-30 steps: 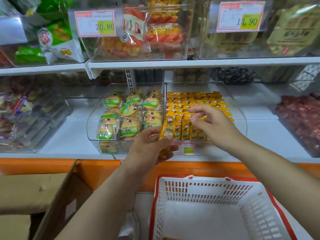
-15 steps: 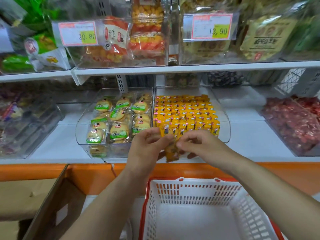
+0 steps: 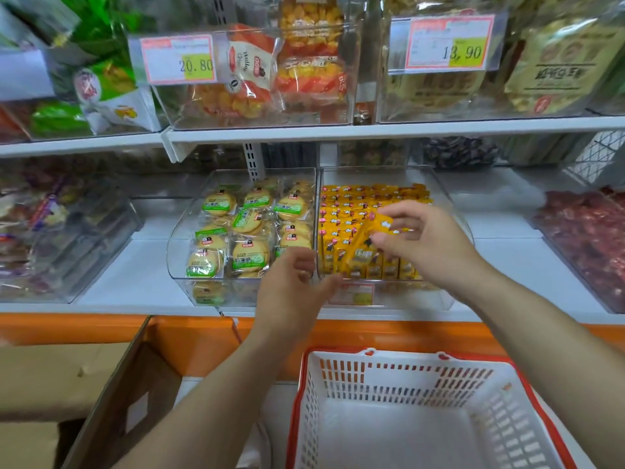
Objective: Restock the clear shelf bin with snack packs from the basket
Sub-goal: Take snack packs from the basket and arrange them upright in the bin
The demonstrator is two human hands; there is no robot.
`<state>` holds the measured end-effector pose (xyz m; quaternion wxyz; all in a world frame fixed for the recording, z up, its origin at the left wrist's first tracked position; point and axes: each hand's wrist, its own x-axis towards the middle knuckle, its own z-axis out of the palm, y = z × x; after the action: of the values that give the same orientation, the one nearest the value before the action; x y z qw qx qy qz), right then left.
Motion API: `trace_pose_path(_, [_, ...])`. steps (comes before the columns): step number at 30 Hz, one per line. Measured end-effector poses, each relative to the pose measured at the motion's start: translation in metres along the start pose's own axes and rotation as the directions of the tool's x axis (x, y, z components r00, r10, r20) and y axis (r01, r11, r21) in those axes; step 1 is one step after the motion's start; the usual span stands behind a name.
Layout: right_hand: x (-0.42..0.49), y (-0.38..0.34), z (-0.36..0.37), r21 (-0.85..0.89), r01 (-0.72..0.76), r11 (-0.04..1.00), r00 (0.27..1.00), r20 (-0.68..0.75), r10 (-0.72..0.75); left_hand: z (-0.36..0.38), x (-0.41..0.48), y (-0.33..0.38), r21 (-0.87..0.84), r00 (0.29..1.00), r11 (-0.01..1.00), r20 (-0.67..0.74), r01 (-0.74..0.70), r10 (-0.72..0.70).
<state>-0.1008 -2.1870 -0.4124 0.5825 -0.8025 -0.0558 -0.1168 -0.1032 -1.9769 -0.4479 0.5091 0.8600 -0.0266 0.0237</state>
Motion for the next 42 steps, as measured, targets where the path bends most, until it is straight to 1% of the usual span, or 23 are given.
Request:
trace_pose_path(2, [0.016,0.005,0.004,-0.034,0.001,0.999,1.000,-0.003,-0.001,-0.005,0.012,-0.007,0.177,1.000,0.984,-0.031,0.004,0.001])
trace_pose_path(4, [0.033,0.014,0.012,-0.105,-0.012,0.994,1.000,0.014,0.013,-0.006,0.018,-0.014,0.334,1.000,0.942,0.025,-0.012,0.004])
trace_pose_path(6, [0.048,0.024,0.019,-0.186,0.002,0.983,0.999,0.037,0.005,-0.001,0.019,-0.020,0.490,0.996,0.869,0.080,-0.071,0.036])
trace_pose_path(7, [0.054,0.028,0.023,-0.224,0.015,0.974,0.998,0.057,-0.002,0.002,0.019,-0.023,0.529,0.995,0.843,0.082,-0.098,0.065])
trace_pose_path(10, [0.067,0.040,0.029,-0.308,0.034,0.951,0.996,0.091,-0.006,0.009,0.021,-0.031,0.542,0.991,0.831,0.023,-0.123,0.132])
trace_pose_path(14, [0.077,0.047,0.035,-0.392,0.052,0.919,0.992,0.123,-0.004,0.015,0.024,-0.037,0.544,0.988,0.833,-0.042,-0.105,0.151])
trace_pose_path(17, [0.081,0.049,0.046,-0.500,0.108,0.859,0.988,0.151,-0.037,0.020,0.026,-0.041,0.567,0.983,0.817,-0.064,-0.108,0.174])
trace_pose_path(19, [0.083,0.052,0.055,-0.585,0.161,0.795,0.980,0.193,-0.057,0.021,0.027,-0.043,0.574,0.983,0.812,-0.063,-0.107,0.173])
trace_pose_path(20, [0.084,0.054,0.060,-0.643,0.188,0.743,0.974,0.218,-0.058,0.021,0.027,-0.044,0.579,0.983,0.809,-0.060,-0.106,0.173])
trace_pose_path(22, [0.086,0.058,0.065,-0.768,0.225,0.600,0.968,0.247,-0.047,0.021,0.028,-0.045,0.581,0.982,0.807,-0.058,-0.111,0.177])
trace_pose_path(23, [0.087,0.060,0.066,-0.805,0.229,0.547,0.968,0.250,-0.038,0.021,0.027,-0.045,0.579,0.982,0.807,-0.057,-0.113,0.179])
trace_pose_path(24, [0.088,0.060,0.067,-0.823,0.228,0.520,0.968,0.251,-0.029,0.021,0.027,-0.045,0.578,0.982,0.808,-0.057,-0.114,0.180])
trace_pose_path(28, [0.089,0.061,0.069,-0.837,0.231,0.497,0.961,0.277,0.021,0.021,0.028,-0.043,0.583,0.985,0.806,-0.049,-0.107,0.166])
trace_pose_path(32, [0.084,0.060,0.055,-0.813,0.225,0.537,0.959,0.283,0.025,0.020,0.027,-0.041,0.582,0.988,0.807,-0.036,-0.101,0.150])
trace_pose_path(33, [0.084,0.060,0.048,-0.819,0.217,0.531,0.962,0.270,0.023,0.019,0.027,-0.041,0.581,0.988,0.808,-0.035,-0.100,0.147])
trace_pose_path(35, [0.084,0.063,0.032,-0.857,0.199,0.475,0.962,0.264,0.074,0.019,0.027,-0.041,0.583,0.990,0.806,-0.028,-0.099,0.142])
trace_pose_path(38, [0.086,0.069,0.013,-0.898,0.206,0.389,0.927,0.307,0.216,0.019,0.027,-0.040,0.591,0.991,0.801,-0.016,-0.098,0.133])
trace_pose_path(40, [0.090,0.073,0.008,-0.905,0.223,0.362,0.919,0.319,0.233,0.019,0.027,-0.040,0.590,0.992,0.802,-0.013,-0.095,0.127])
trace_pose_path(42, [0.092,0.075,0.007,-0.904,0.242,0.352,0.923,0.327,0.205,0.019,0.027,-0.041,0.589,0.991,0.802,-0.017,-0.096,0.130])
